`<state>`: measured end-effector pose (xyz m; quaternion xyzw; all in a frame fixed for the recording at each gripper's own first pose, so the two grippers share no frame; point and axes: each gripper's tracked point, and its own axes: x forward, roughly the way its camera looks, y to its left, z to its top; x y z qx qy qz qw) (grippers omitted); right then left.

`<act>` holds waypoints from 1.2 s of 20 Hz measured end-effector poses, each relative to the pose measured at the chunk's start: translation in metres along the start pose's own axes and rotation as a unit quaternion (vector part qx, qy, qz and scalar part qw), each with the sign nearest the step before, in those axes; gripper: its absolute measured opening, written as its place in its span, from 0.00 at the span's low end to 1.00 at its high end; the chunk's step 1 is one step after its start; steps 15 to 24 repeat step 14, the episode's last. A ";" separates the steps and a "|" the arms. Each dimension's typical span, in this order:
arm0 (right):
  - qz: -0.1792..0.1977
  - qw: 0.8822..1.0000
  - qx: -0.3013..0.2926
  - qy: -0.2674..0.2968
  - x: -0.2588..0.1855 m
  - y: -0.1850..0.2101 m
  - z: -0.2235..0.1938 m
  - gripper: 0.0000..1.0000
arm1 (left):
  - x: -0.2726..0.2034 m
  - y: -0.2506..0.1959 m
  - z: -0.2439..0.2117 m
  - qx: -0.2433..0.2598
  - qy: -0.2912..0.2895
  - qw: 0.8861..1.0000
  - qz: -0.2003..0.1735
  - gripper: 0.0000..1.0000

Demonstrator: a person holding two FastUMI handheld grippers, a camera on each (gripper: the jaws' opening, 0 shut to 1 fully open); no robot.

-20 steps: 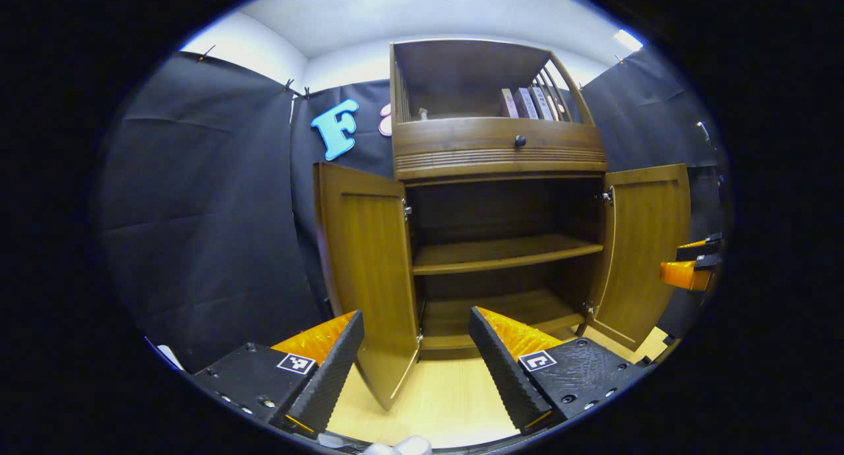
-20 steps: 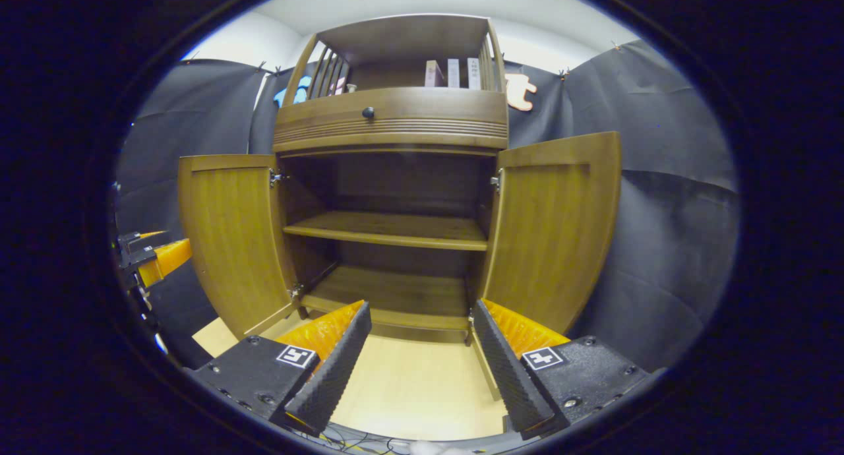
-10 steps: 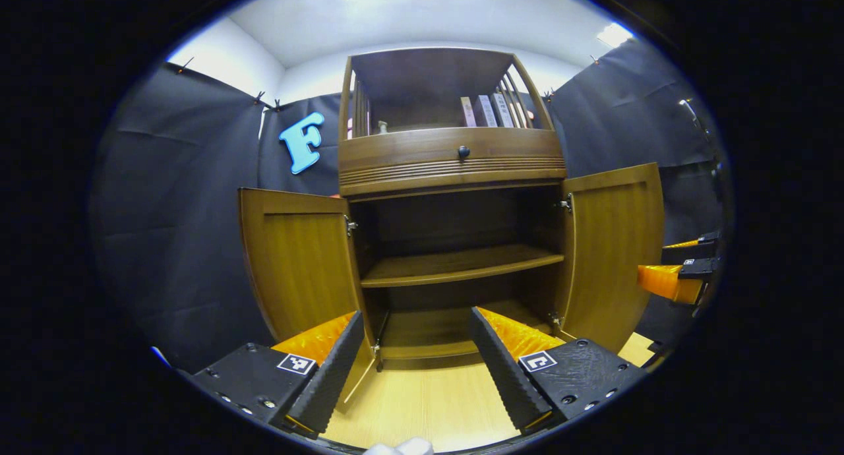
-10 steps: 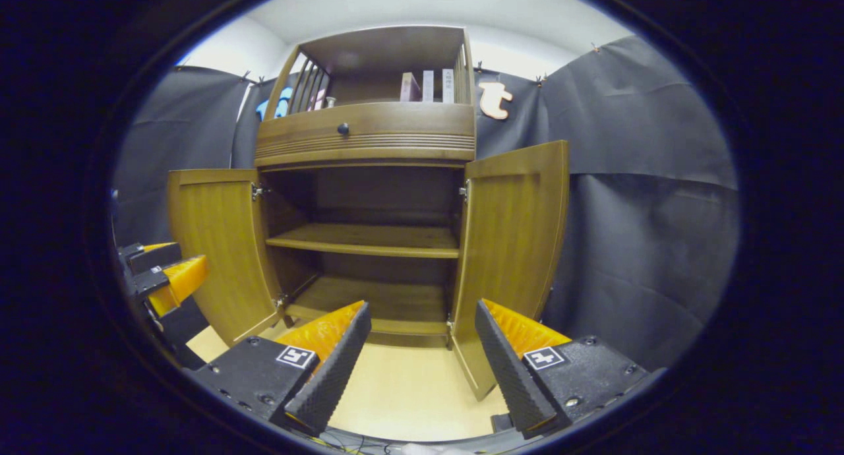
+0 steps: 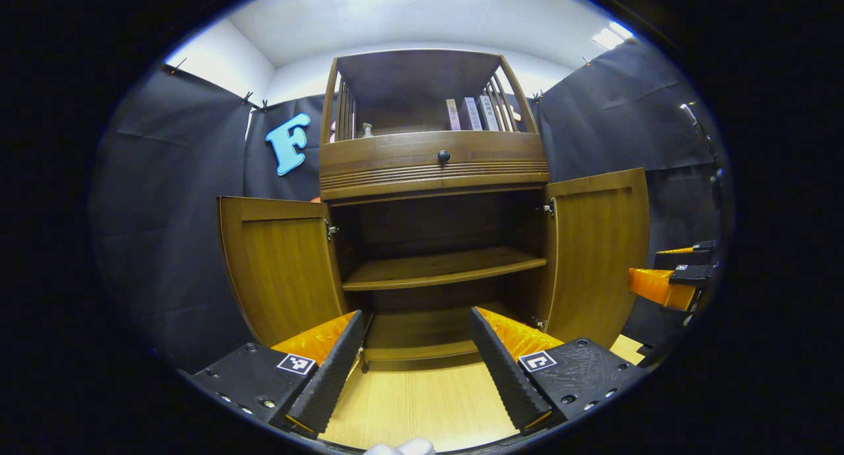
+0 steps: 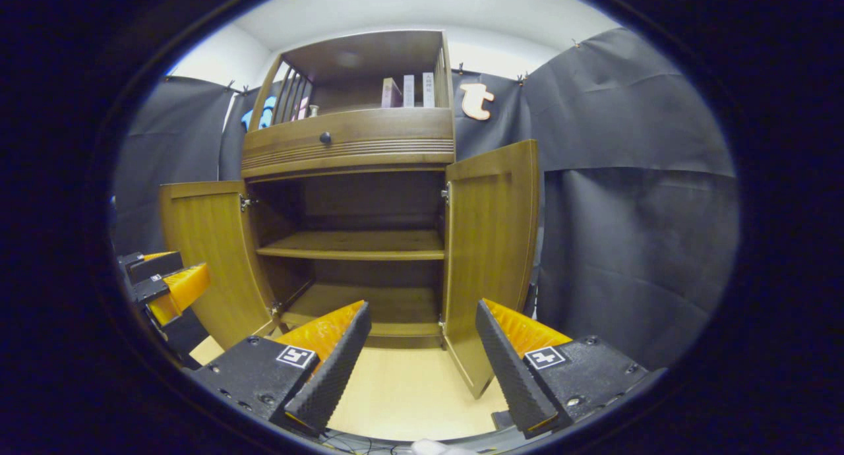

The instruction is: Open the right door of the double-door shoe cabinet with the right hand, and open the left door with the left hand.

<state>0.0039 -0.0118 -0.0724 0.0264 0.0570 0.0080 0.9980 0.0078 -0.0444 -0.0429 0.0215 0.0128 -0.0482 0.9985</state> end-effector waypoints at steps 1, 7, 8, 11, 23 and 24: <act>0.000 1.000 0.000 0.000 -0.001 0.001 0.000 1.00 | 0.000 0.001 0.000 0.001 0.001 1.000 0.001 0.96; 0.003 1.000 -0.004 -0.002 -0.002 0.008 0.003 1.00 | -0.003 0.003 0.001 -0.004 0.001 1.000 -0.004 0.96; 0.005 1.000 -0.005 -0.002 -0.003 0.010 0.003 1.00 | -0.004 0.004 0.001 -0.005 0.000 1.000 -0.004 0.96; 0.007 1.000 -0.007 -0.003 -0.004 0.015 0.003 1.00 | -0.004 0.007 -0.001 -0.004 0.003 1.000 -0.005 0.96; 0.009 1.000 -0.010 -0.001 -0.004 0.019 0.001 1.00 | -0.004 0.010 -0.003 -0.006 0.006 1.000 -0.006 0.96; 0.009 1.000 -0.010 -0.001 -0.004 0.019 0.001 1.00 | -0.004 0.010 -0.003 -0.006 0.006 1.000 -0.006 0.96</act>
